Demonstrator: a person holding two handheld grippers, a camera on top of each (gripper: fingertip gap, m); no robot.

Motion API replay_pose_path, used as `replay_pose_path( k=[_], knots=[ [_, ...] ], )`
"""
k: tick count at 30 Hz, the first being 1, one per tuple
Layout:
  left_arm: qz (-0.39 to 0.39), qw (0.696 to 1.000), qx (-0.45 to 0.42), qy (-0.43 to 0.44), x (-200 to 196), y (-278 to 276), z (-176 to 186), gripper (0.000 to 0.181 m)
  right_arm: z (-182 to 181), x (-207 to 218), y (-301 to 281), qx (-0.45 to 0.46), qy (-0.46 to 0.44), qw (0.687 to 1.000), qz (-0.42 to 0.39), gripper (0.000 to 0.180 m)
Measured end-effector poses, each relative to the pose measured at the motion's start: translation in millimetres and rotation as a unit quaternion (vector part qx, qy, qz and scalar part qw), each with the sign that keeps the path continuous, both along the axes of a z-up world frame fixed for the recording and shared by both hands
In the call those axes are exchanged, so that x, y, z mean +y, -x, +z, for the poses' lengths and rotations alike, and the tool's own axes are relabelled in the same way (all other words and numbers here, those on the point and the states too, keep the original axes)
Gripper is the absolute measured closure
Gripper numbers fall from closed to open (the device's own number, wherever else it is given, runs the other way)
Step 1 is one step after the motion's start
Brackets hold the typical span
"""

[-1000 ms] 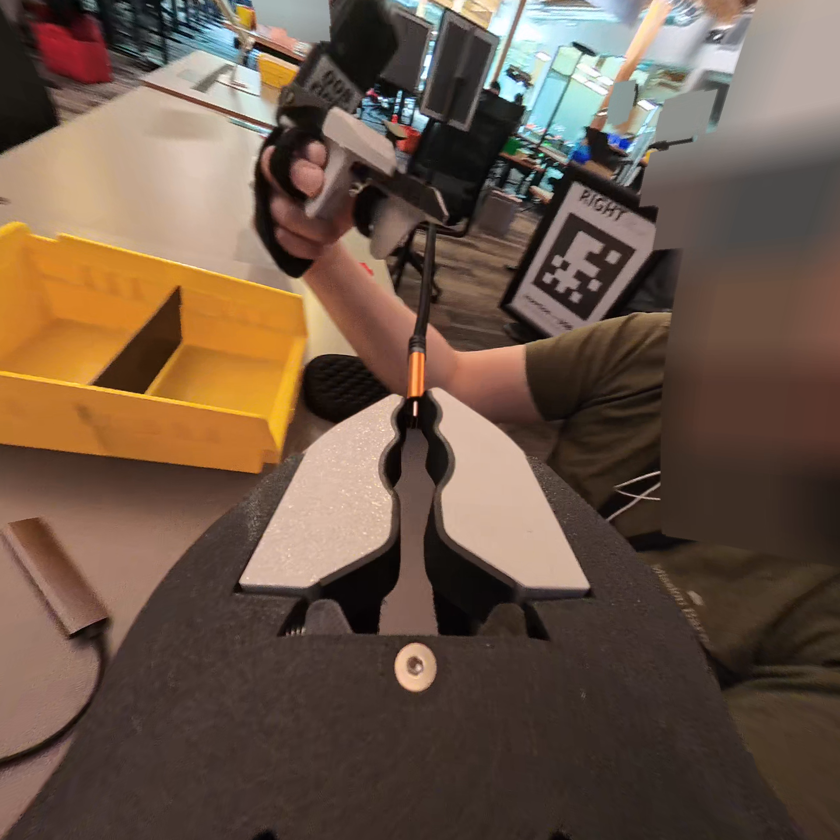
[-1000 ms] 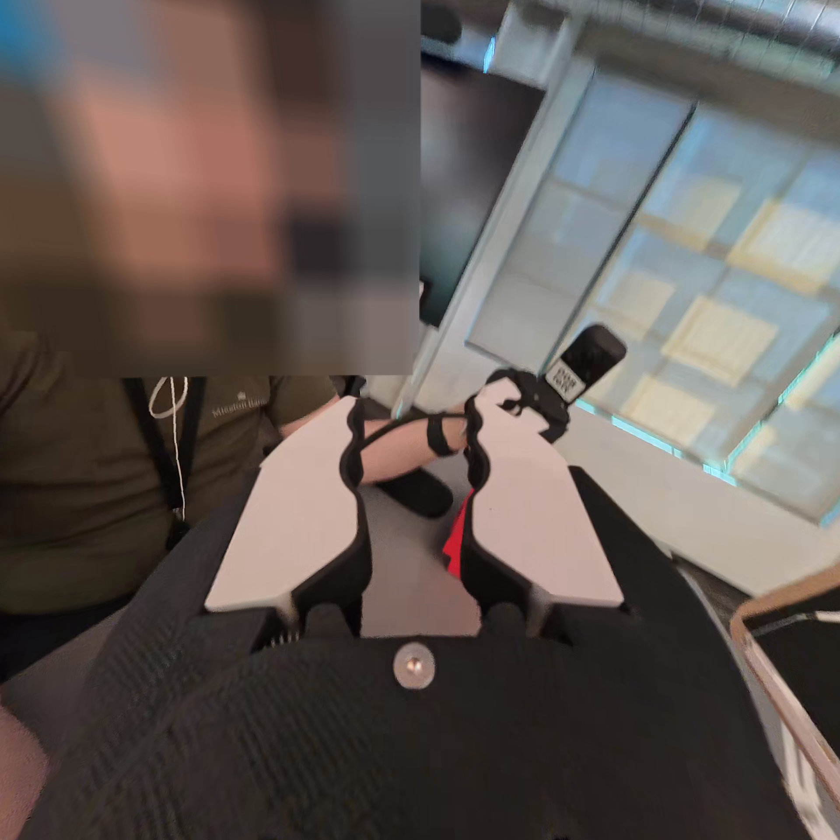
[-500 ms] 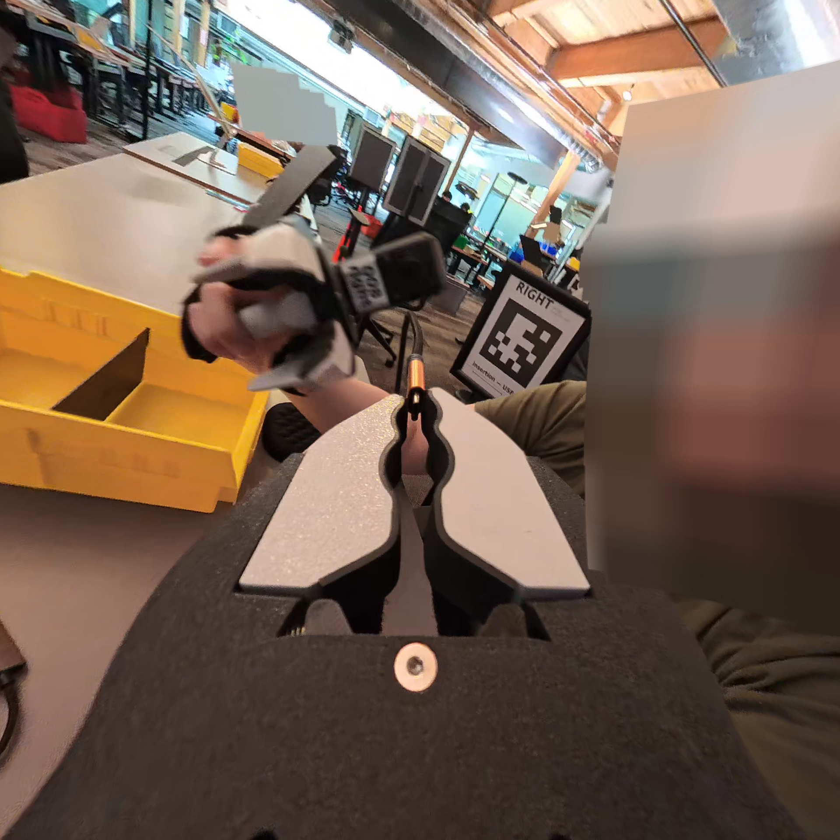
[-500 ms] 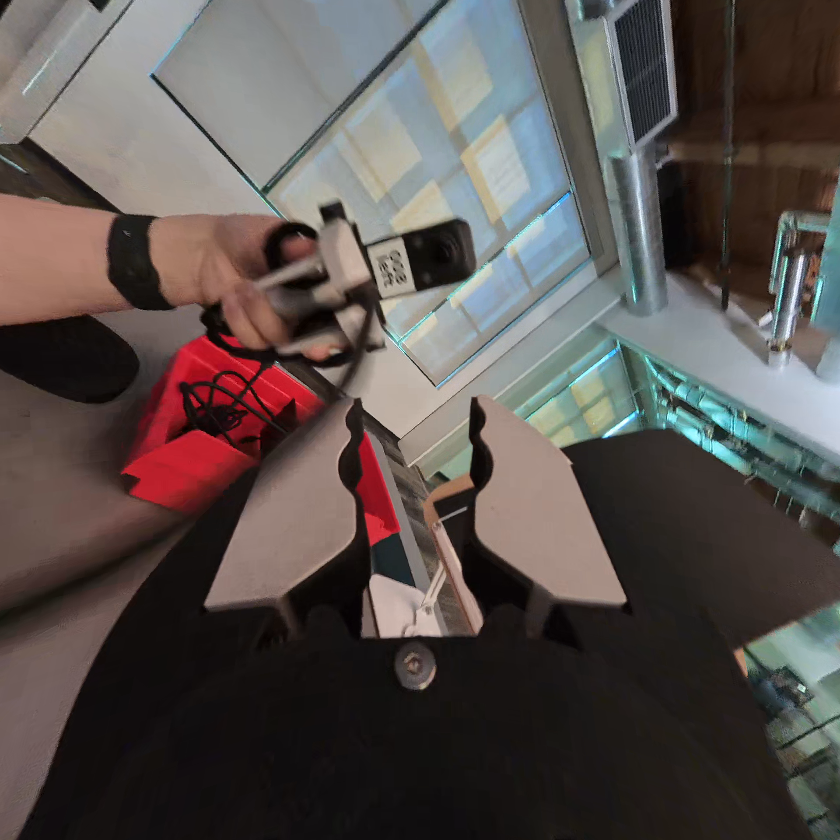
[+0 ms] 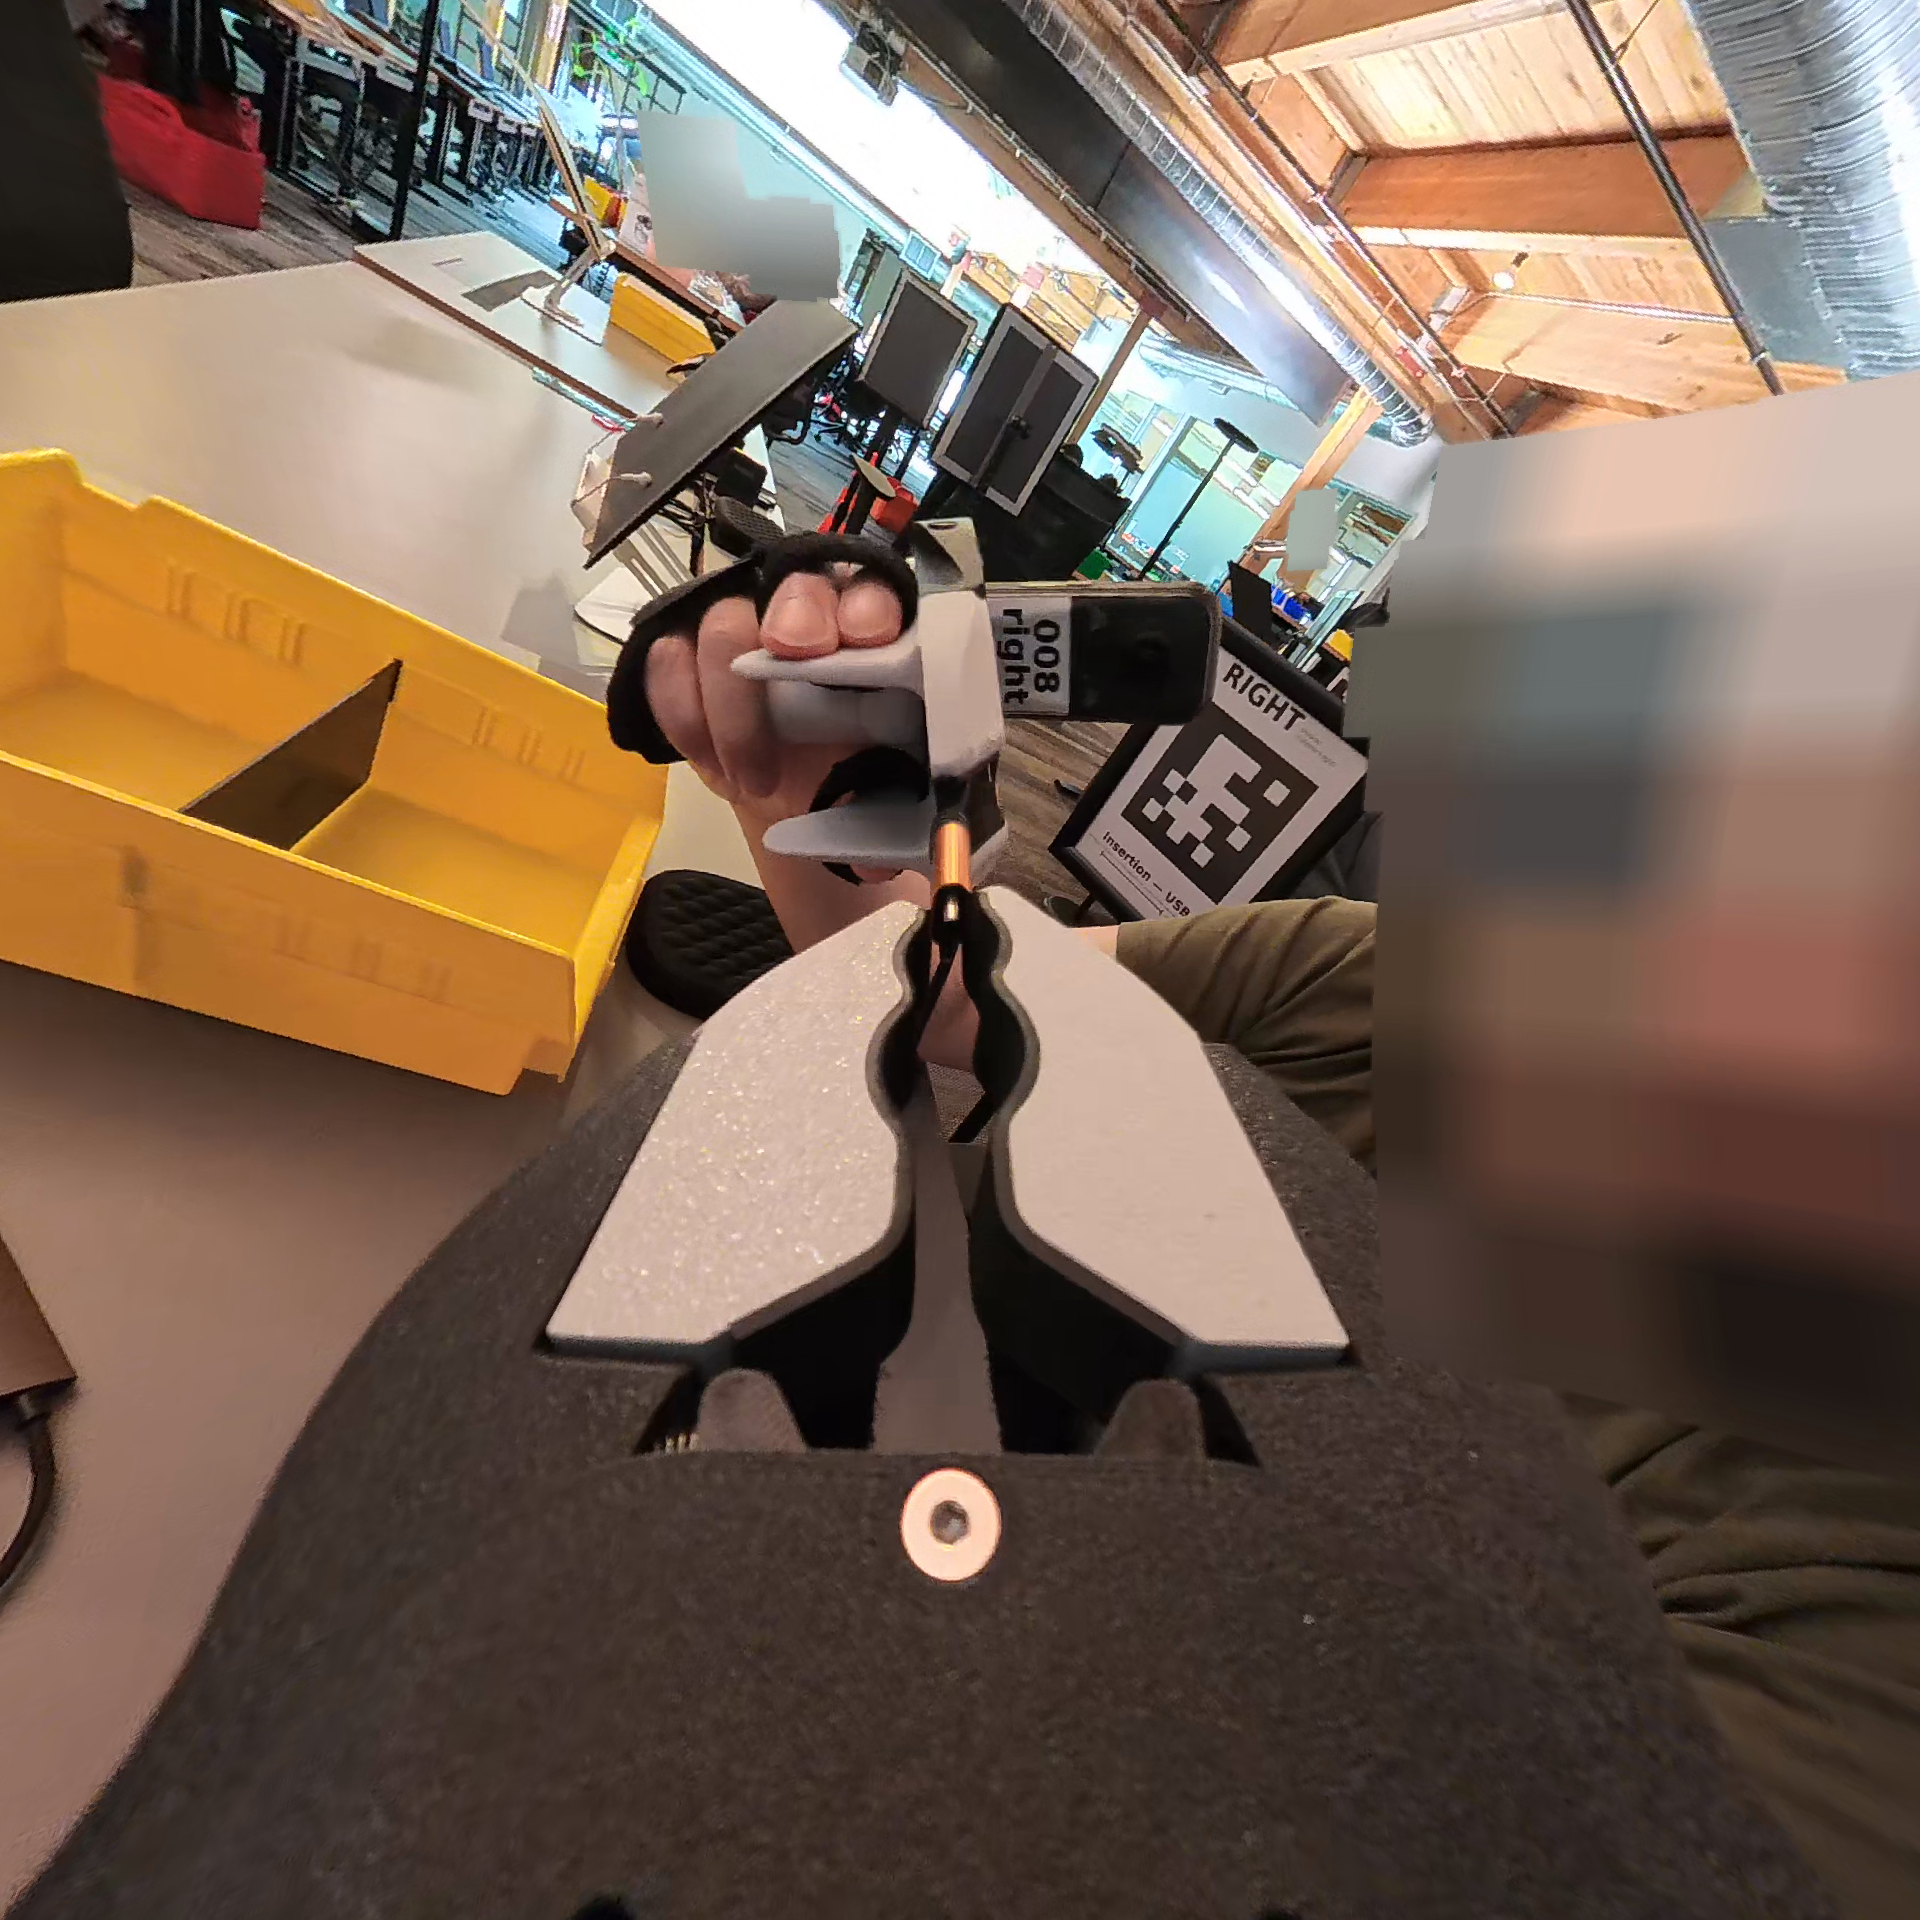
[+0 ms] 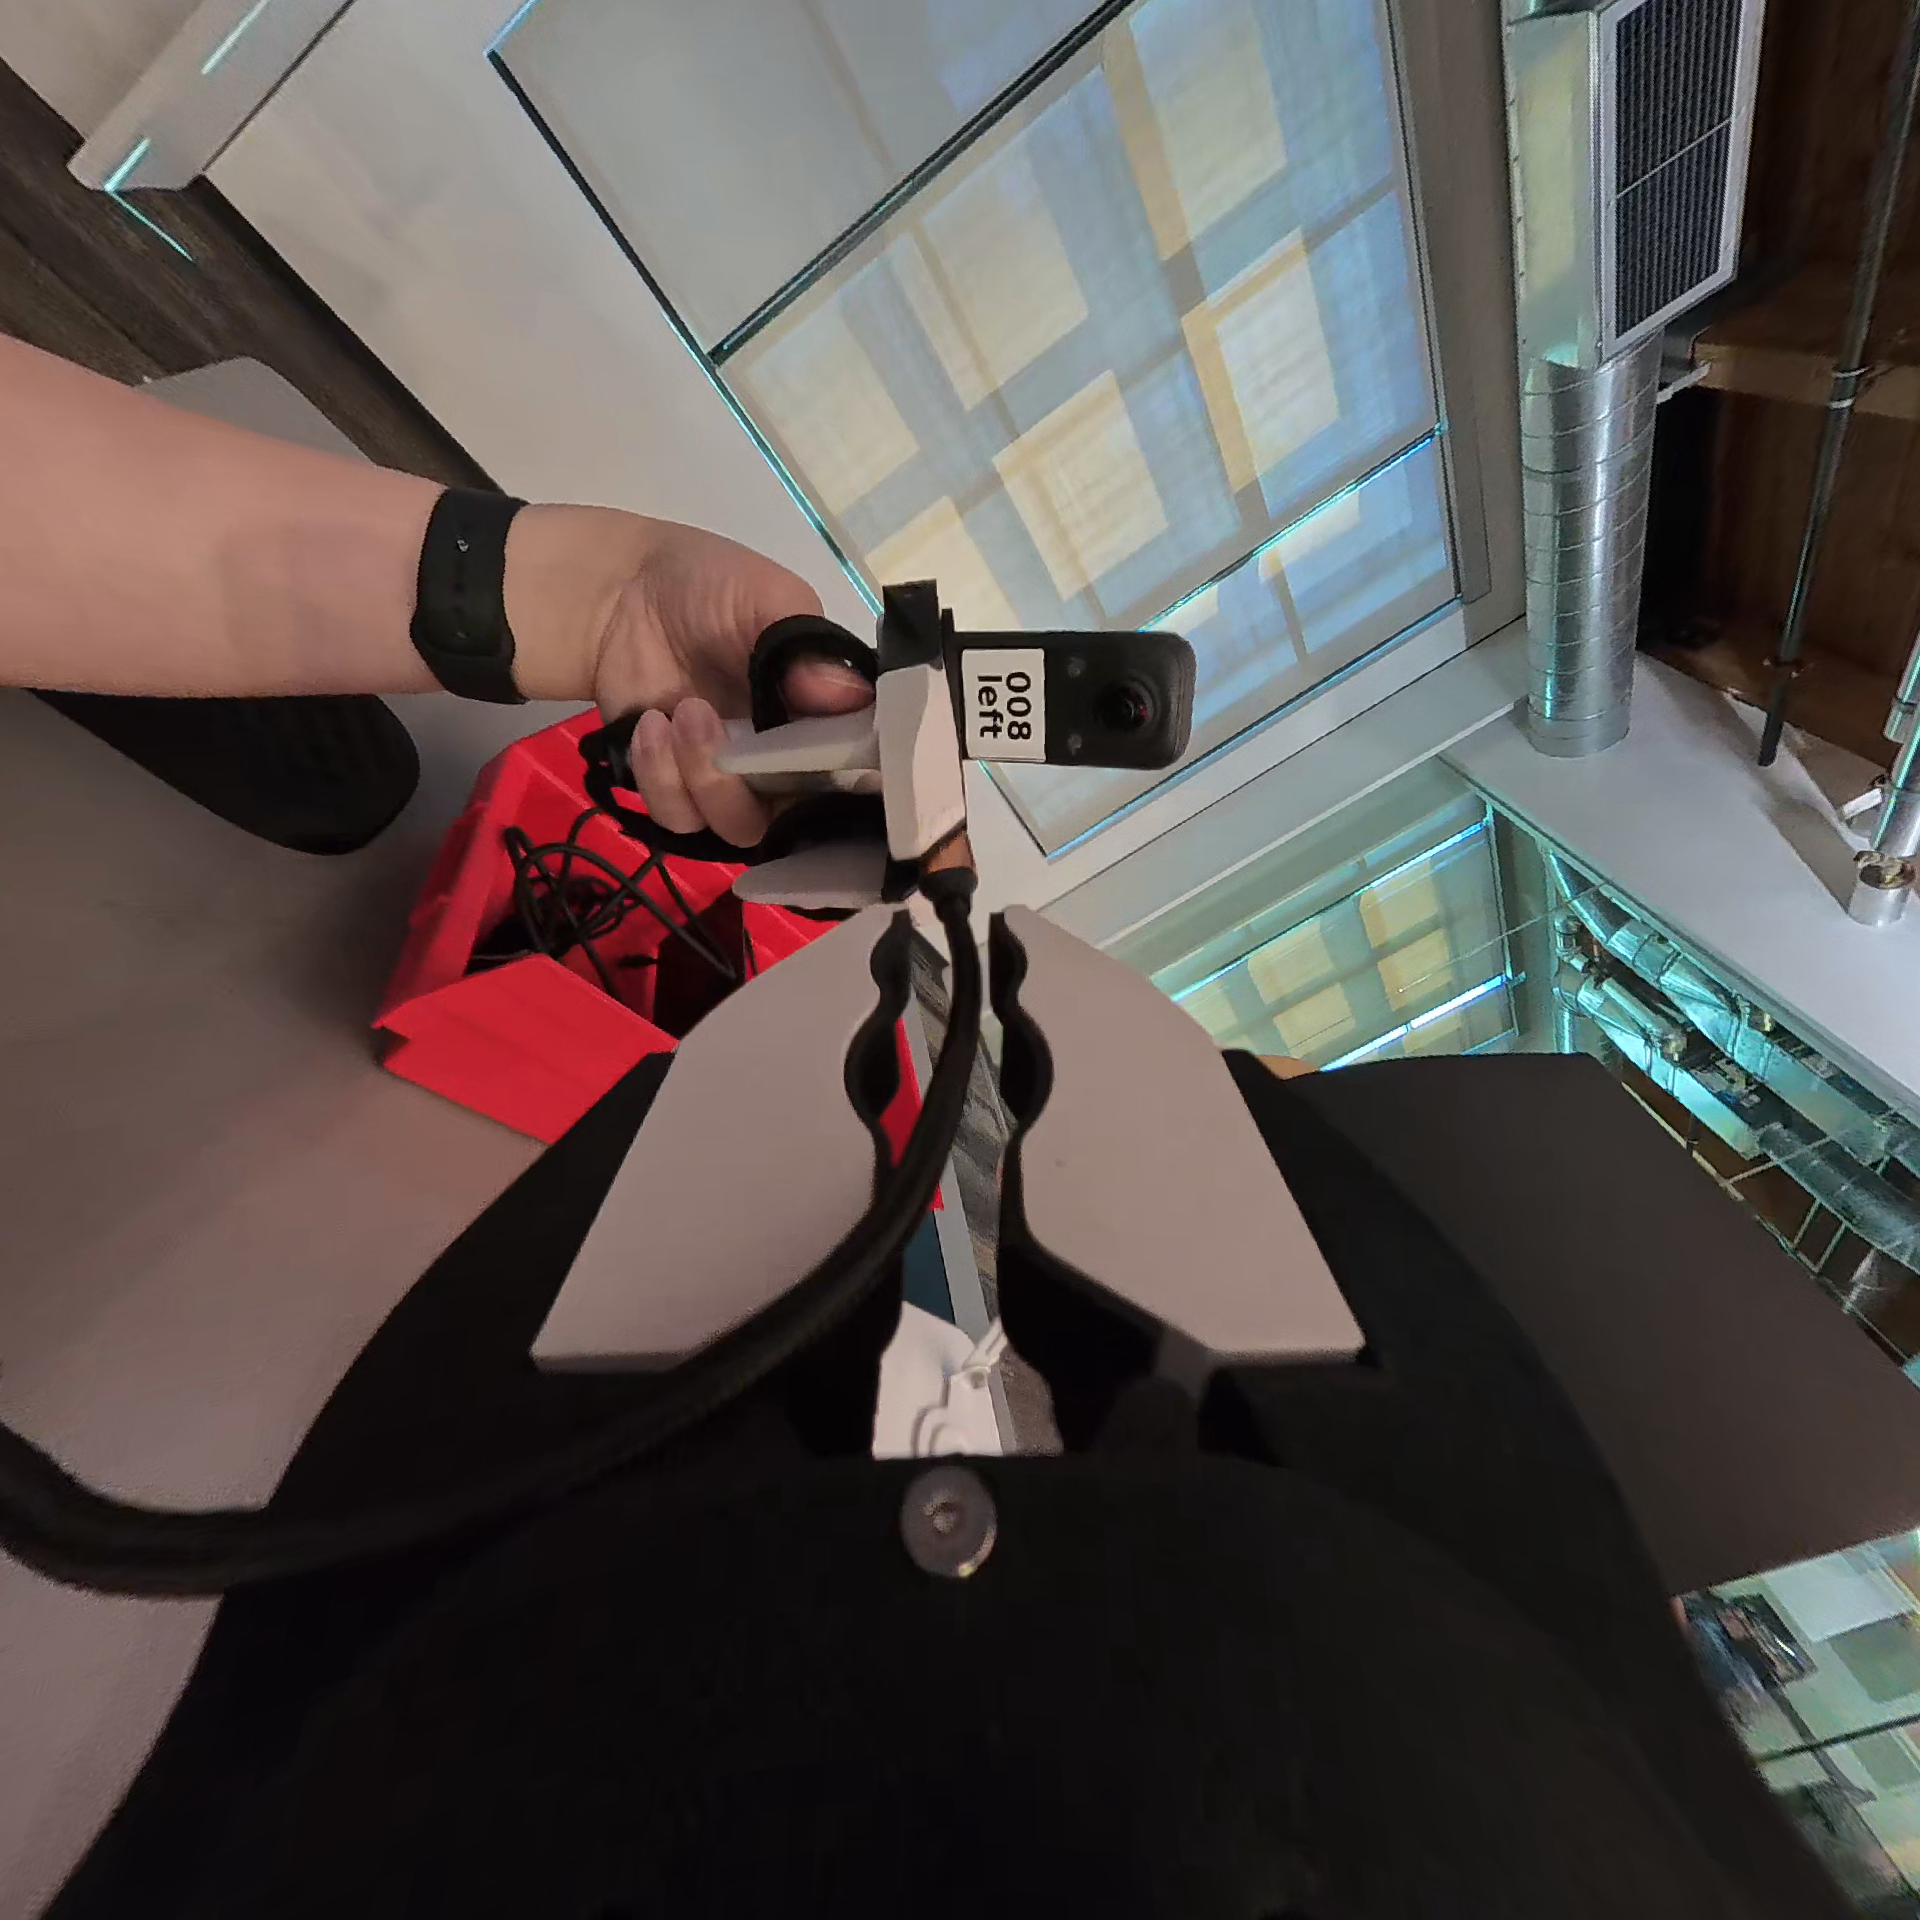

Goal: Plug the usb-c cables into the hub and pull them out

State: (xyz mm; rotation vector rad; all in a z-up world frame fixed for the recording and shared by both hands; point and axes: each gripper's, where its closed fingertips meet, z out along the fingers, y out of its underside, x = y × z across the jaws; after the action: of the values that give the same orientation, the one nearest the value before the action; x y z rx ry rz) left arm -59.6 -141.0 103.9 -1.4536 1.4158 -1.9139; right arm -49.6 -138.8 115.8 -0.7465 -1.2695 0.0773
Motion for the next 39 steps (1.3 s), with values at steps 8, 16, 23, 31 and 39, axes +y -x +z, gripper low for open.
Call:
replay_pose_path(
  k=[8, 16, 23, 31, 39],
  knots=[
    [-0.001, 1.000, 0.015, -0.003, 0, -3, -6, 0.176, -4, 2, 2, -0.018, 0.001, 1.000, -0.013, 0.167],
    [-0.008, 1.000, 0.029, -0.001, -3, -10, -12, 0.176, -12, 5, 6, -0.044, -0.008, 0.999, -0.028, 0.165],
    [-0.008, 0.999, 0.033, 0.001, -3, -11, -13, 0.176, -13, 6, 6, -0.051, -0.008, 0.998, -0.035, 0.167],
    [0.025, 0.999, 0.021, -0.006, 6, 3, -5, 0.162, -6, 4, 1, -0.028, 0.026, 0.999, -0.019, 0.167],
    [0.109, 0.992, -0.020, -0.065, 27, 3, 5, 0.163, 16, 8, -22, 0.077, 0.133, 0.987, 0.035, 0.166]
  ],
)
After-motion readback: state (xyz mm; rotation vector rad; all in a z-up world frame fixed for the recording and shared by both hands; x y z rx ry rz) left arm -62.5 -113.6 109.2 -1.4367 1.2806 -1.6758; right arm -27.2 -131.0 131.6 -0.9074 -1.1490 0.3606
